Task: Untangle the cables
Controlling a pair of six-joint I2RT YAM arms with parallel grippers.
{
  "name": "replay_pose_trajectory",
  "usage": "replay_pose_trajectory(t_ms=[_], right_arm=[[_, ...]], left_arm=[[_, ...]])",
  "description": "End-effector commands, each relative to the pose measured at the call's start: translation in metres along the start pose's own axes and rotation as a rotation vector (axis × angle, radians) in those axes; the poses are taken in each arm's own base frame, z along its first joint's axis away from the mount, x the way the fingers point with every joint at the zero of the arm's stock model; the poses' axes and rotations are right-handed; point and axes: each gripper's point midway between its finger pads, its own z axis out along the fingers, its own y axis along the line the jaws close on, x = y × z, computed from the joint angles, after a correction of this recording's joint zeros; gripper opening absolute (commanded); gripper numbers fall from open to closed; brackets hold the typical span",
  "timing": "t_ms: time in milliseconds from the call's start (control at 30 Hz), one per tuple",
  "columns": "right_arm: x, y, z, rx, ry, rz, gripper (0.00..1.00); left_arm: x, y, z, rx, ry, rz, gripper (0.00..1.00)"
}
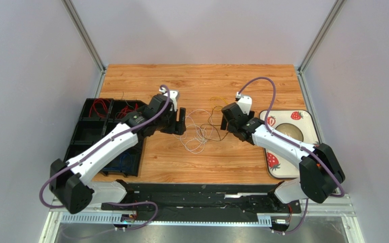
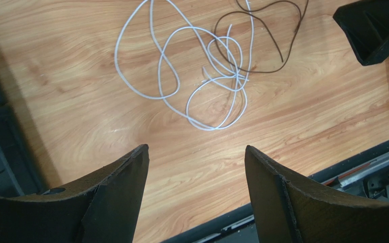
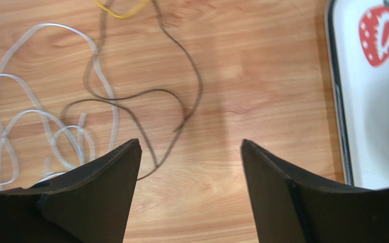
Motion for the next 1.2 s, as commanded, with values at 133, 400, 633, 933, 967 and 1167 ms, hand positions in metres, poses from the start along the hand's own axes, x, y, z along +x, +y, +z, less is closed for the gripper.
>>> replay_pose_trajectory(t_ms=[133,400,633,933,967,1167], right_arm=[[0.015,-0.023,0.015,0.051,0.001,0.109,0.77],[0.033,-0.04,0.023,-0.007,0.011,0.198,0.76],[0.035,-0.041,0.036,-0.077,0.06,0.257,0.72],[0.037,-0.035,0.036,-0.115,0.071,0.244,0.71],[0.037,-0.036,0.036,-0.115,0.071,0.246,0.71],[0.038,-0.035,0.036,-0.119,0.074,0.246,0.7]], left_arm=[[-0.03,-0.043,0.076,0.074,0.03,0.056,0.71],[-0.039,-0.064,0.147,0.072,0.073,0.078,0.6],[-0.035,-0.071,0.189,0.065,0.12,0.085,0.57],[-0.028,-0.072,0.221,0.05,0.155,0.085,0.54],[-0.03,-0.072,0.222,0.049,0.152,0.085,0.53],[-0.019,-0.07,0.235,0.038,0.179,0.082,0.5]])
